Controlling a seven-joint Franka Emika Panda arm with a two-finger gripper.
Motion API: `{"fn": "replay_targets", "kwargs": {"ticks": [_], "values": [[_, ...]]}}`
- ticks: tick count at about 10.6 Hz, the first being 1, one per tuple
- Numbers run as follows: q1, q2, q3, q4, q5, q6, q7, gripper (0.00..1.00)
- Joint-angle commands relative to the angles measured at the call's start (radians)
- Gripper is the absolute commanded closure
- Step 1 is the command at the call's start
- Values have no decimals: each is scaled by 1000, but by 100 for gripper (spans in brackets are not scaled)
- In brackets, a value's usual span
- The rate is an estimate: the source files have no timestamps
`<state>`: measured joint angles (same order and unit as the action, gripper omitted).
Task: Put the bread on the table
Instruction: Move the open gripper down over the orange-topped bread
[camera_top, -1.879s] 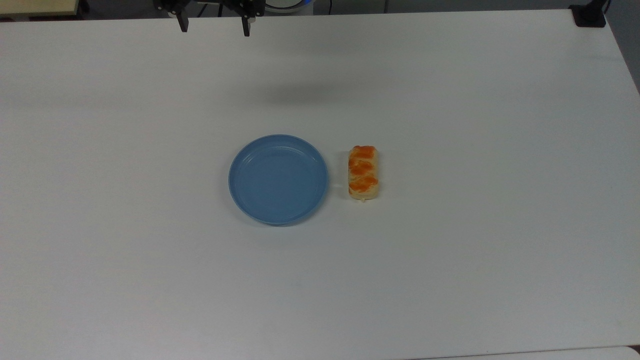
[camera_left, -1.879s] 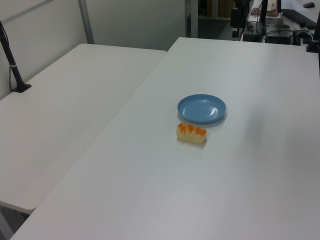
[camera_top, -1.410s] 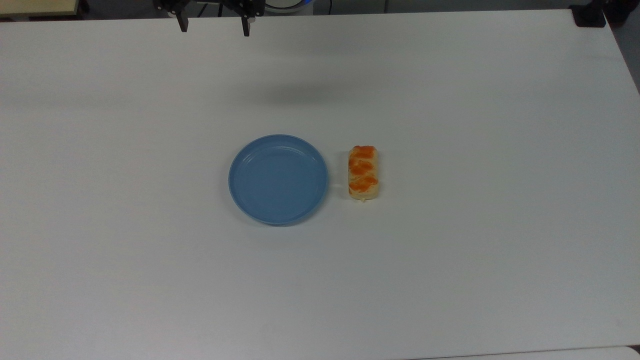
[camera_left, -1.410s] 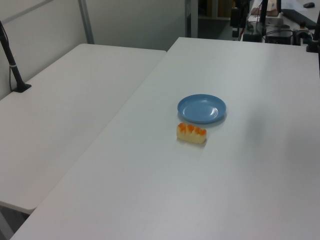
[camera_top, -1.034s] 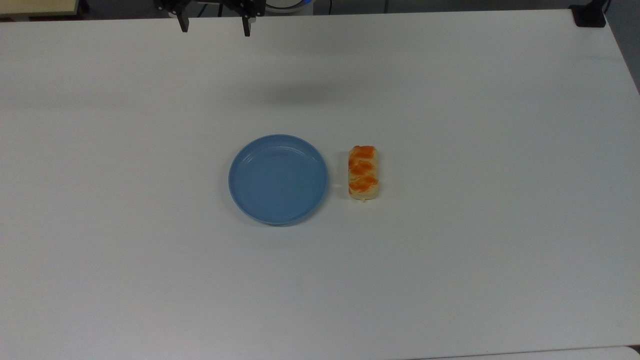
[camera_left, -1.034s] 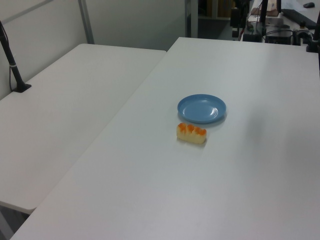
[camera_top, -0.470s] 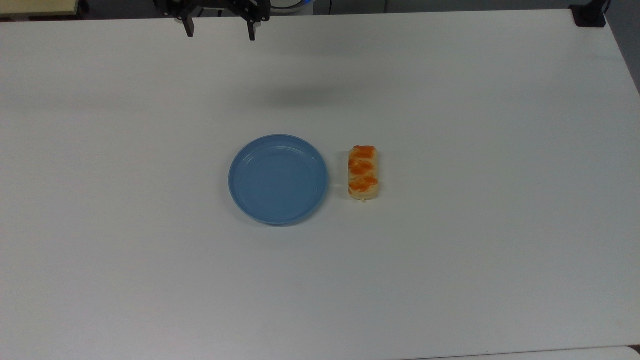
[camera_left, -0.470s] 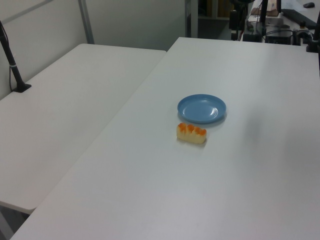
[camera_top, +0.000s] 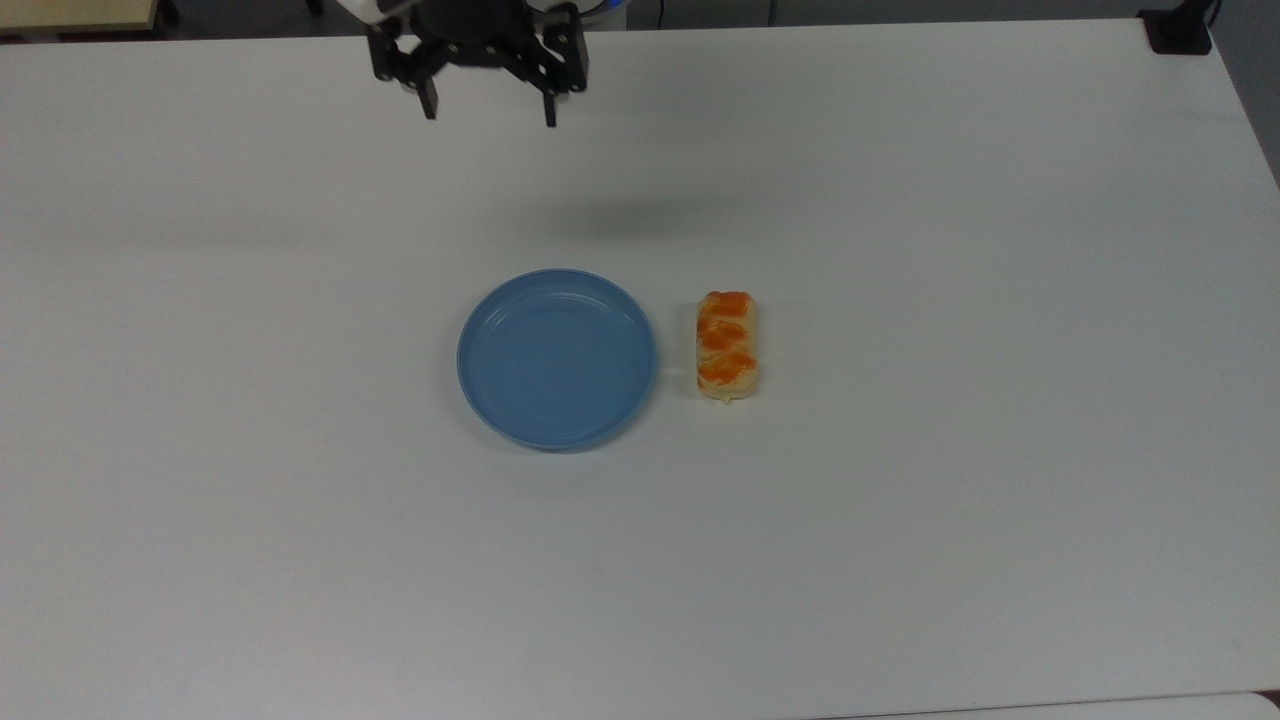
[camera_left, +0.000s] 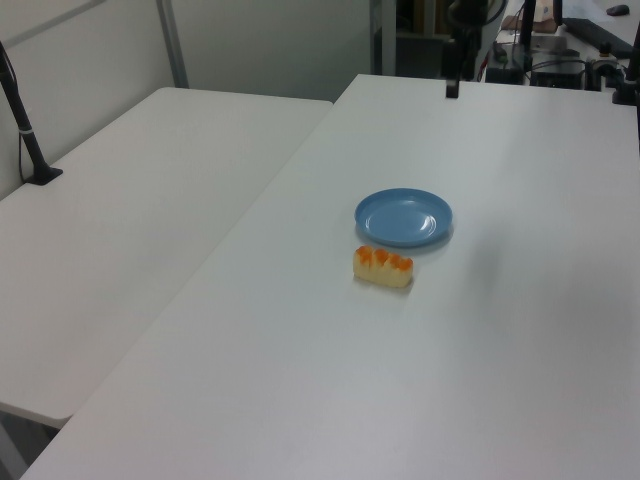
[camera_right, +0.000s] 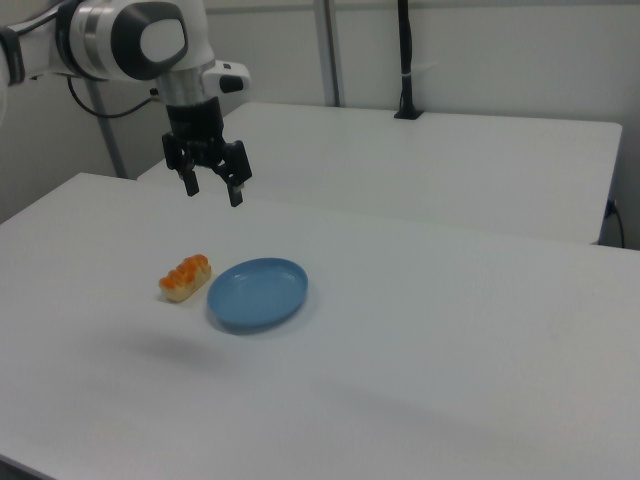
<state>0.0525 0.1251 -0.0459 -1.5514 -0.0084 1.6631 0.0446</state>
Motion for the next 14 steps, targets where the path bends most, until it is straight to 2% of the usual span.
{"fn": "replay_targets", "kwargs": {"ticks": [1, 3, 8, 11, 14], "values": [[84, 63, -2, -9, 10, 67, 102, 0], [156, 141, -2, -9, 4, 156, 222, 0], [280, 319, -2, -7, -2, 325, 294, 0], [317, 398, -2, -7, -12, 400, 351, 0], [316, 430, -2, -10, -36, 429, 348, 1]]}}
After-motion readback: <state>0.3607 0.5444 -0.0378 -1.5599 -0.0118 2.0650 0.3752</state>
